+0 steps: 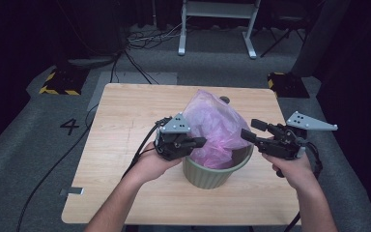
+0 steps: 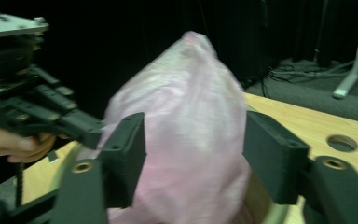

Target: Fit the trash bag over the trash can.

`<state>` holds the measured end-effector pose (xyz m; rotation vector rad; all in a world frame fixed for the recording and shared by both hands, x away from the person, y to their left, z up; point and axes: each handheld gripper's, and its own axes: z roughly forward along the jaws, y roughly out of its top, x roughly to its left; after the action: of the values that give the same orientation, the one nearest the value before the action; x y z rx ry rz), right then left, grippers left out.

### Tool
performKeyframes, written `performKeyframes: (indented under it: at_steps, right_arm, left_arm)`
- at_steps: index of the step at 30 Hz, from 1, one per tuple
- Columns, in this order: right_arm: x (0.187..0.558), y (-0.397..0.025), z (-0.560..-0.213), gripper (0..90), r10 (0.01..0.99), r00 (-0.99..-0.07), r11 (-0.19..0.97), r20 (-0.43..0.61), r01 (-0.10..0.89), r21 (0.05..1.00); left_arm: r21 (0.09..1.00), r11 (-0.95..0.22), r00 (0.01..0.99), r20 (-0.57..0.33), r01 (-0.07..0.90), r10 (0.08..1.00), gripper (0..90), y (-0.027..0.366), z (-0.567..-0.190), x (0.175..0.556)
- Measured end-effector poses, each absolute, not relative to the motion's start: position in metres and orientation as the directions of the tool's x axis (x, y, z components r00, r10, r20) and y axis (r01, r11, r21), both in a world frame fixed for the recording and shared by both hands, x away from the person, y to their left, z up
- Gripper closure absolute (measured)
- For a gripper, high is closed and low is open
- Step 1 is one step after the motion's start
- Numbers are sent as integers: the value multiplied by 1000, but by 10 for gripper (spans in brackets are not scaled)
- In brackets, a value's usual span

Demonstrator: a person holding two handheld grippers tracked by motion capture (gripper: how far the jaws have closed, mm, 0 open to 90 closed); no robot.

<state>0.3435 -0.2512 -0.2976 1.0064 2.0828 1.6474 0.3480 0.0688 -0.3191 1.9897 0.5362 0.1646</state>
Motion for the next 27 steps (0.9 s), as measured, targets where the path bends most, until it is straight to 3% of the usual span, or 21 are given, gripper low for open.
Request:
performKeyframes:
  at_steps: [3, 6, 11, 15, 18, 27]
  right_arm:
    - [349, -254, -300, 331, 715, -675, 98, 181, 354, 930]
    - [355, -256, -306, 393, 685, -689, 71, 238, 388, 919]
    - [352, -243, -312, 698, 602, -765, 126, 228, 373, 919]
    - [341, -229, -307, 878, 603, -788, 184, 125, 290, 939]
    - [337, -221, -306, 897, 589, -805, 227, 78, 257, 939]
    - [331, -200, -309, 886, 527, -847, 298, 63, 253, 920]
  left_arm:
    - [878, -374, 894, -120, 299, 432, 898, 72, -321, 346]
    - [875, -371, 891, -131, 309, 434, 897, 73, -323, 347]
    - [875, -358, 890, -156, 326, 429, 868, 72, -324, 351]
    - [875, -333, 885, -193, 351, 424, 703, 75, -321, 352]
    - [887, -301, 882, -205, 351, 424, 664, 79, -315, 352]
    - [902, -223, 866, -248, 370, 435, 589, 75, -302, 355]
